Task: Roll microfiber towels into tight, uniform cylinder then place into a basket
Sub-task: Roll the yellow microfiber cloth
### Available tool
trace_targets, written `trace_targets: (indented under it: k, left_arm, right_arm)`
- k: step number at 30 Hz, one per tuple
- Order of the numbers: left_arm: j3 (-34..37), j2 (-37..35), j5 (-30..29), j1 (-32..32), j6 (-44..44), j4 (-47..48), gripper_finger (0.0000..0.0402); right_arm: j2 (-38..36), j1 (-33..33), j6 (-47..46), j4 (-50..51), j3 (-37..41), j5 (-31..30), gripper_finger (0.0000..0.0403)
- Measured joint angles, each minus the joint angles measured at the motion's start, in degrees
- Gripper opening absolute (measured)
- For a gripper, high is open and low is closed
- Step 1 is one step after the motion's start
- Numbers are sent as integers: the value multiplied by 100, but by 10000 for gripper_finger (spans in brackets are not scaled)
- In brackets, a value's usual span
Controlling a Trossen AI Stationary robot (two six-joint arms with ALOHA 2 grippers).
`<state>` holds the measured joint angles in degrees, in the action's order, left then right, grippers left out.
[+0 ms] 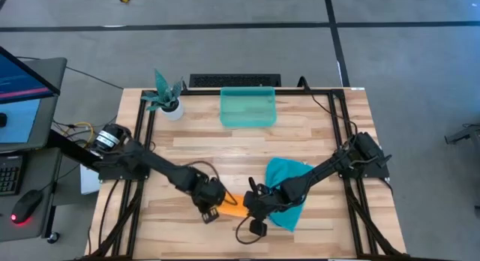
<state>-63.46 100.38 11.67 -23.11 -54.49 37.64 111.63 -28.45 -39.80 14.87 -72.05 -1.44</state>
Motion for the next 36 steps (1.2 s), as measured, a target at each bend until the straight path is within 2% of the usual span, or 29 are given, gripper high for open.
trace_targets:
  k: [6, 15, 23, 30, 32, 36]
  left_arm:
    - [-9, 0, 453, 629, 20, 317, 18]
    - [-7, 0, 460, 1253, 35, 407, 18]
    - [-2, 0, 169, 1450, 293, 278, 18]
    - [-4, 120, 154, 1613, 447, 158, 18]
    - [-5, 258, 213, 1641, 544, 139, 18]
    - [-13, 663, 726, 1670, 741, -66, 18]
  right_arm:
    - [22, 2, -166, -30, 0, 62, 11]
    - [22, 9, -385, 258, 40, -329, 15]
    - [22, 9, -663, 248, 266, -510, 14]
    - [22, 8, -685, 241, 269, -483, 7]
    - [22, 4, -685, 210, 271, -449, 7]
    - [26, -23, -685, 178, 280, -390, 16]
